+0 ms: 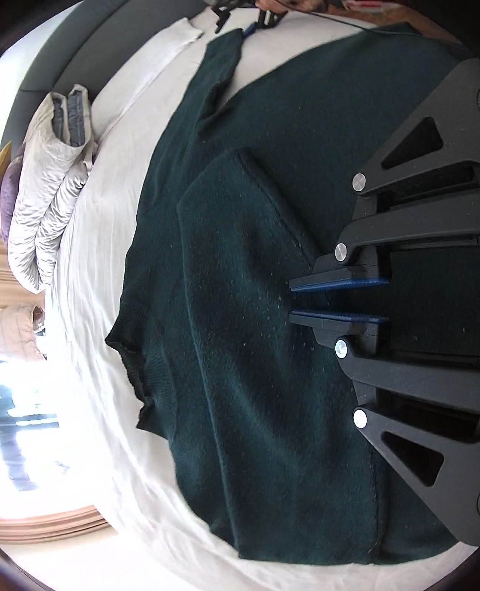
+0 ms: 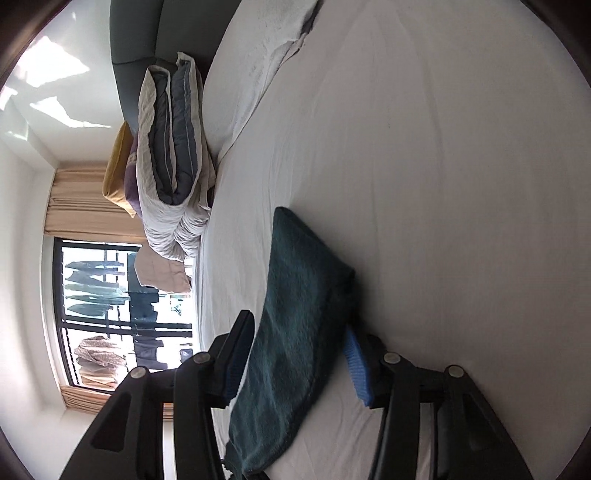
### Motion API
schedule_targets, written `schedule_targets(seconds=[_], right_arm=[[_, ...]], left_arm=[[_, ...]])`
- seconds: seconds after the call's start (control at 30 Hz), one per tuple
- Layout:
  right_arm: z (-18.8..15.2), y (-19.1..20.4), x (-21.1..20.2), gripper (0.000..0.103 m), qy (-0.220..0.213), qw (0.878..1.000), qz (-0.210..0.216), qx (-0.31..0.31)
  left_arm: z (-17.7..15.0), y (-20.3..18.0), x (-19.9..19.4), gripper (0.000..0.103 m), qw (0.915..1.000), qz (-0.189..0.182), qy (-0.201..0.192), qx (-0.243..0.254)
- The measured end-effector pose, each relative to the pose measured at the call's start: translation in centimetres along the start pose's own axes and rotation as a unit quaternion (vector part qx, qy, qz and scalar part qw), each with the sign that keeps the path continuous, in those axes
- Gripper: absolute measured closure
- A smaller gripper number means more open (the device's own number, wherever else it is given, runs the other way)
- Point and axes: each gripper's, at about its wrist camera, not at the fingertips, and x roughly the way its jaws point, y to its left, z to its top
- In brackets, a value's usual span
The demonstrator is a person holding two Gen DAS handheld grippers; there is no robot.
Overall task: Fold small clothes
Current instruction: 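Fold the held sleeve across the sweater body with the right tool and release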
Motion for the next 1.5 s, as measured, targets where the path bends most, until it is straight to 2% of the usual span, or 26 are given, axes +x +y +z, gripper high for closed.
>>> schedule_targets(seconds=[0.17, 0.23, 0.3, 0.33, 0.5, 0.57, 0.6, 0.63, 0.67, 0.7, 0.73, 0.77, 0.87, 0.9, 0.93, 1.0, 1.03, 1.07, 1.13, 1.23, 1.3, 1.37, 1.5], right_arm=[[1.3, 0.1, 0.9, 0.054, -0.006, 1.000, 0.029, -0.004], [1.7, 0.3, 1.6, 0.066, -0.007, 0.999, 0.035, -0.013], [1.9, 0.3, 2.4, 0.087, 0.004, 0.999, 0.028, -0.020], [1.9, 0.4, 2.5, 0.091, 0.004, 0.999, 0.022, -0.027], [0.1, 3.4, 1.9, 0.093, -0.001, 0.994, 0.009, -0.104], [-2.0, 6.8, 2.0, 0.093, 0.006, 0.986, 0.010, -0.164], [-3.4, 8.8, 2.1, 0.093, 0.013, 0.980, 0.013, -0.199], [-5.0, 10.5, 2.1, 0.093, 0.020, 0.973, 0.016, -0.231], [-7.1, 12.9, 2.4, 0.093, 0.032, 0.962, 0.022, -0.271], [-9.0, 14.5, 2.5, 0.093, 0.044, 0.952, 0.026, -0.302], [-11.8, 16.9, 2.9, 0.093, 0.059, 0.936, 0.032, -0.347], [-14.4, 18.7, 3.1, 0.093, 0.070, 0.920, 0.037, -0.384], [-24.9, 23.2, 4.0, 0.093, 0.119, 0.855, 0.051, -0.502], [-27.7, 23.8, 4.1, 0.093, 0.127, 0.837, 0.052, -0.530], [-31.5, 24.4, 4.3, 0.093, 0.137, 0.810, 0.055, -0.568], [-37.7, 24.5, 5.4, 0.093, 0.158, 0.768, 0.055, -0.618], [-39.6, 24.2, 5.8, 0.093, 0.166, 0.758, 0.055, -0.629], [-41.5, 23.7, 6.2, 0.093, 0.178, 0.751, 0.055, -0.634], [-44.2, 22.5, 7.0, 0.093, 0.197, 0.745, 0.050, -0.635], [-46.3, 20.9, 7.3, 0.093, 0.205, 0.739, 0.043, -0.641], [-46.3, 20.2, 6.9, 0.092, 0.205, 0.733, 0.040, -0.648], [-46.8, 19.6, 6.7, 0.092, 0.205, 0.726, 0.039, -0.655], [-47.6, 19.5, 6.8, 0.089, 0.208, 0.717, 0.029, -0.664]], left_arm=[[-0.1, 0.3, 0.2, 0.093, 0.9996, -0.016, -0.001, -0.022], [-0.2, 0.5, 0.2, 0.093, 0.9992, -0.021, -0.002, -0.033], [-0.3, 0.8, 0.2, 0.093, 0.9987, -0.027, -0.004, -0.043], [-0.3, 1.0, 0.2, 0.093, 0.9984, -0.031, -0.004, -0.048], [-0.1, 2.2, -0.1, 0.093, 0.9953, -0.057, -0.006, -0.078], [0.0, 2.8, -0.7, 0.093, 0.9934, -0.066, -0.016, -0.092], [0.1, 3.3, -0.9, 0.091, 0.9916, -0.075, -0.021, -0.103], [0.2, 3.7, -1.2, 0.081, 0.9897, -0.084, -0.025, -0.113], [0.3, 4.2, -1.4, 0.065, 0.9874, -0.094, -0.030, -0.124], [0.4, 4.7, -1.8, 0.053, 0.9848, -0.102, -0.037, -0.135], [0.6, 5.1, -2.3, 0.039, 0.9821, -0.109, -0.048, -0.146], [0.7, 5.6, -2.7, 0.036, 0.9789, -0.117, -0.060, -0.156], [1.5, 6.8, -3.4, 0.035, 0.9688, -0.152, -0.068, -0.184], [1.7, 7.2, -3.5, 0.035, 0.9646, -0.165, -0.069, -0.194], [2.0, 7.7, -3.6, 0.035, 0.9595, -0.180, -0.068, -0.206], [2.6, 8.4, -3.5, 0.035, 0.9487, -0.210, -0.066, -0.226], [2.8, 8.8, -3.4, 0.035, 0.9430, -0.226, -0.064, -0.236], [3.1, 9.0, -3.4, 0.035, 0.9386, -0.237, -0.060, -0.243], [3.6, 9.5, -3.0, 0.035, 0.9294, -0.262, -0.047, -0.256], [4.1, 9.9, -2.5, 0.035, 0.9204, -0.282, -0.028, -0.270], [4.5, 10.0, -2.2, 0.035, 0.9159, -0.293, -0.021, -0.273], [4.7, 10.1, -1.9, 0.028, 0.9134, -0.300, -0.010, -0.275], [4.9, 10.2, -1.2, 0.027, 0.9080, -0.312, 0.015, -0.279]])
